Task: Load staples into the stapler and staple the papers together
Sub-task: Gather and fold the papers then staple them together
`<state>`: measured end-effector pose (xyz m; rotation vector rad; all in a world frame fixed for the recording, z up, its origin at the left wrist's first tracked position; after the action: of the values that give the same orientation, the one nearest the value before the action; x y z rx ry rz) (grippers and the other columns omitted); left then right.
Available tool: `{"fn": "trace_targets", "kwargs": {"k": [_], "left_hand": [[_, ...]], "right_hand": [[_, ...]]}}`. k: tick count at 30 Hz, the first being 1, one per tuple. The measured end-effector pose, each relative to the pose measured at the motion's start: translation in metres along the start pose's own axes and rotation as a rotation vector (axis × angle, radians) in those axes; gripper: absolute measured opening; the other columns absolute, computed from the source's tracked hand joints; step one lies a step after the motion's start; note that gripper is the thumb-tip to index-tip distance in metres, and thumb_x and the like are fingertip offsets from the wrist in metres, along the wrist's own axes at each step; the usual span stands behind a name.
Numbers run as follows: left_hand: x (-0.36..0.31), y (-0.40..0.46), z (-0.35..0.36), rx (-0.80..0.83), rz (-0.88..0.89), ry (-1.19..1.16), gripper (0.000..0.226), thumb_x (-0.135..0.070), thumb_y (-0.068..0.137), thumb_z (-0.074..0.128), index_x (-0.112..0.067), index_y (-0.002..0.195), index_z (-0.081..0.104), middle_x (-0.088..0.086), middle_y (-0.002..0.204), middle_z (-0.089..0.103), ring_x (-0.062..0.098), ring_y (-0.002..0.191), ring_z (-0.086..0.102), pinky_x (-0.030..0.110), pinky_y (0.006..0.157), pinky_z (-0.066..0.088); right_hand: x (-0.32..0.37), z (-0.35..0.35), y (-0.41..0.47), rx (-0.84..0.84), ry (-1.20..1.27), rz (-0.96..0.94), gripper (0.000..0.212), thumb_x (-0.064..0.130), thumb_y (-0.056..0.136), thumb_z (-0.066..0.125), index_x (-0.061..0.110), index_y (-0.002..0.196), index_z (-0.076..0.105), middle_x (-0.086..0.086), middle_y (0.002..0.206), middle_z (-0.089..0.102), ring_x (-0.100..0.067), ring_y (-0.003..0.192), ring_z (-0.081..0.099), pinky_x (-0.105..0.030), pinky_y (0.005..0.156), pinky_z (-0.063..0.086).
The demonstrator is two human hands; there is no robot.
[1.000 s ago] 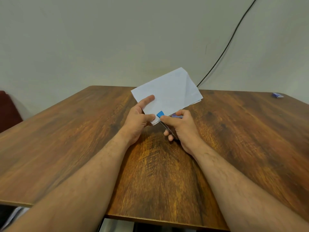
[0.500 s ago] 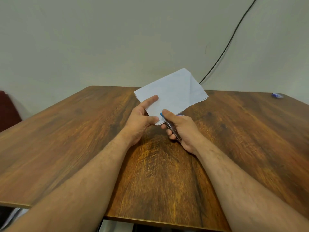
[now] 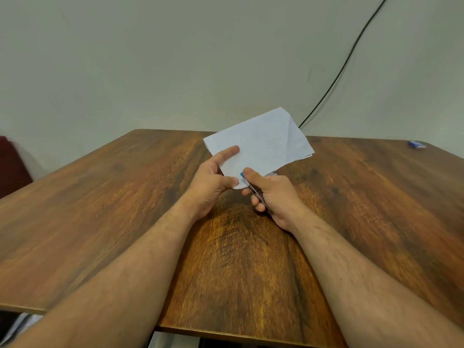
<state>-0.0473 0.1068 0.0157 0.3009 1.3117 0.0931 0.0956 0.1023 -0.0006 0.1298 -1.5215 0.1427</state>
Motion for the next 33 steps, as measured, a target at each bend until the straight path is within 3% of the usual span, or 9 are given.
{"fn": "trace_targets", "kwargs": {"k": [14,22,24,27,28,30,33], "left_hand": [[-0.005,-0.006,0.006,-0.004,-0.018,-0.003,0.072,0.028,0.083,0.051,-0.013,0.142,0.056,0.014,0.138,0.059,0.028,0.117,0.064,0.03,0.085,0.061],[-0.006,-0.005,-0.002,-0.088,-0.001,0.006,0.075,0.029,0.074,0.042,-0.014,0.132,0.065,0.009,0.135,0.06,0.032,0.121,0.06,0.029,0.078,0.059],[-0.003,-0.004,-0.009,-0.143,-0.028,0.053,0.07,0.024,0.071,0.043,-0.013,0.123,0.073,0.007,0.133,0.059,0.033,0.124,0.055,0.029,0.079,0.055],[-0.001,-0.003,-0.018,-0.218,-0.054,0.182,0.054,0.013,0.072,0.05,-0.016,0.107,0.081,0.002,0.138,0.058,0.027,0.129,0.044,0.039,0.104,0.044],[-0.002,-0.004,-0.019,-0.238,-0.059,0.2,0.045,0.008,0.077,0.055,-0.015,0.104,0.082,0.001,0.136,0.061,0.024,0.128,0.044,0.038,0.106,0.041],[-0.003,-0.006,-0.02,-0.265,-0.084,0.161,0.022,-0.004,0.085,0.07,-0.012,0.102,0.082,0.0,0.124,0.07,0.019,0.12,0.053,0.029,0.093,0.045],[-0.002,-0.006,-0.024,-0.296,-0.084,0.168,0.021,-0.011,0.078,0.083,-0.012,0.098,0.081,0.001,0.109,0.076,0.02,0.109,0.062,0.028,0.083,0.049]], "right_hand": [[0.0,-0.003,-0.003,-0.019,0.03,0.017,0.039,0.039,0.089,0.074,0.0,0.091,0.073,-0.008,0.069,0.069,-0.01,0.044,0.05,-0.019,0.037,0.038],[0.002,-0.008,-0.001,-0.073,0.128,0.004,0.038,0.043,0.086,0.077,0.006,0.088,0.07,-0.007,0.073,0.07,-0.011,0.047,0.048,-0.022,0.038,0.035],[0.002,-0.018,0.0,-0.134,0.149,0.017,0.039,0.043,0.085,0.077,0.005,0.092,0.07,-0.006,0.074,0.07,-0.01,0.048,0.048,-0.022,0.039,0.036],[0.002,-0.023,0.0,-0.15,0.13,0.033,0.039,0.044,0.085,0.077,0.006,0.094,0.071,-0.007,0.078,0.07,-0.01,0.048,0.048,-0.022,0.04,0.036],[0.003,-0.022,0.0,-0.142,0.112,0.034,0.039,0.044,0.085,0.077,0.006,0.095,0.071,-0.007,0.078,0.071,-0.01,0.048,0.048,-0.022,0.04,0.036],[0.003,-0.019,0.0,-0.125,0.079,0.033,0.04,0.045,0.086,0.076,0.006,0.095,0.071,-0.007,0.079,0.072,-0.011,0.049,0.048,-0.022,0.04,0.036],[0.002,-0.018,0.001,-0.12,0.075,0.03,0.041,0.046,0.085,0.077,0.006,0.094,0.072,-0.007,0.078,0.072,-0.011,0.049,0.049,-0.023,0.041,0.037]]}}
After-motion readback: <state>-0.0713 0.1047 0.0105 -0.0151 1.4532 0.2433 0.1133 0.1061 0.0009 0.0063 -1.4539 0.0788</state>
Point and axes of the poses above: each hand's wrist, its own y-axis towards the middle knuckle, its own z-axis out of the palm, x = y × z, the point moved 8 cm from there along y, towards the middle knuckle
